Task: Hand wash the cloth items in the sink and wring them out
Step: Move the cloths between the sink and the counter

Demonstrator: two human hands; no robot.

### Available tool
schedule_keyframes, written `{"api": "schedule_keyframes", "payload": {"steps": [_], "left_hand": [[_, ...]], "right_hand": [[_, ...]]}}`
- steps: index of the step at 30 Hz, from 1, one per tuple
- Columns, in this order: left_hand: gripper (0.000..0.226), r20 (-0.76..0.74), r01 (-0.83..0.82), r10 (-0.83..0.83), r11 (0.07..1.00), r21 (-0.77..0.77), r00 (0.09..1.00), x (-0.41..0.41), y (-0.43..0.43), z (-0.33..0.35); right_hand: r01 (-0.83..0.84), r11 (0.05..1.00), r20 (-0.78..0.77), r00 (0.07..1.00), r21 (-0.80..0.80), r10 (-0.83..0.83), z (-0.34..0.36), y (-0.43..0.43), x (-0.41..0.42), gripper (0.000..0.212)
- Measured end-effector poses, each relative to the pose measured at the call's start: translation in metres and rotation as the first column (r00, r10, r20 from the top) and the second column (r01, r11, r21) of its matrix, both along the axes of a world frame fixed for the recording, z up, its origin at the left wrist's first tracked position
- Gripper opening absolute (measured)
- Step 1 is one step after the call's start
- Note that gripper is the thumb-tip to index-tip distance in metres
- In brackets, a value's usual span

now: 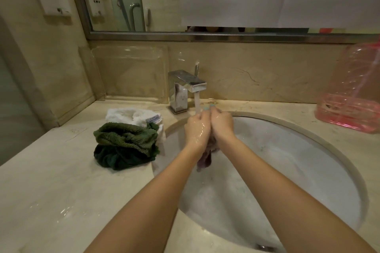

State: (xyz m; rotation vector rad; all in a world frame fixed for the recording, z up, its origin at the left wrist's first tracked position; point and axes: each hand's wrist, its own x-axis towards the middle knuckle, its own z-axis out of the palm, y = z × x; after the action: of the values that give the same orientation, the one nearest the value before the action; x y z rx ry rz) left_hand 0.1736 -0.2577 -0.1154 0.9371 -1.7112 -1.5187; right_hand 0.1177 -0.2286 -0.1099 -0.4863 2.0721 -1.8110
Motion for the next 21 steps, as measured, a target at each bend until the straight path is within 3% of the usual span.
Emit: {"api": "schedule_keyframes", "payload": {"steps": [2, 4, 7, 10, 12, 16, 18, 21], "left_hand": [[0.037, -0.018, 0.033, -0.034, 0.998, -0.059, 0.999, 0.000, 0.008, 0.004], [0.038, -0.020, 0.044, -0.044, 0.999, 0.000, 0.999, -0.003, 0.004, 0.007], [0.032, -0.037, -0.065, 0.069, 0.992, 0.106, 0.997, 0.001, -0.019, 0.006], [0.034, -0.043, -0.087, 0.100, 0.966, 0.243, 0.994, 0.007, -0.034, -0.002], [0.036, -0.039, -0.080, 0.090, 0.974, 0.211, 0.995, 0.006, -0.027, 0.001], [0.040, -0.033, 0.067, -0.067, 0.998, 0.012, 0.997, 0.001, 0.006, 0.013], [0.040, -0.091, 0.113, -0.107, 0.992, 0.061, 0.990, -0.001, 0.012, 0.019], [0.034, -0.230, 0.087, -0.031, 0.968, 0.237, 0.973, -0.003, 0.003, 0.023]], "right_hand": [[0.035, 0.999, 0.037, 0.999, 0.002, -0.035, 0.003, 0.004, -0.005, 0.037], [0.016, 1.000, -0.035, 0.999, 0.003, -0.016, 0.005, 0.007, -0.002, 0.035], [-0.158, 0.987, -0.148, 0.977, -0.026, 0.152, 0.003, 0.008, 0.015, 0.036], [-0.277, 0.957, -0.274, 0.917, 0.084, 0.290, 0.001, 0.002, 0.029, 0.047], [-0.206, 0.976, -0.221, 0.951, 0.069, 0.216, 0.001, -0.003, 0.019, 0.047], [0.033, 0.994, 0.056, 0.998, 0.107, -0.039, -0.010, -0.001, -0.019, 0.035], [0.052, 0.993, 0.033, 0.998, 0.111, -0.056, -0.021, 0.003, -0.027, 0.041], [-0.044, 0.981, 0.037, 0.999, 0.187, 0.038, -0.031, 0.008, -0.026, 0.048]]}}
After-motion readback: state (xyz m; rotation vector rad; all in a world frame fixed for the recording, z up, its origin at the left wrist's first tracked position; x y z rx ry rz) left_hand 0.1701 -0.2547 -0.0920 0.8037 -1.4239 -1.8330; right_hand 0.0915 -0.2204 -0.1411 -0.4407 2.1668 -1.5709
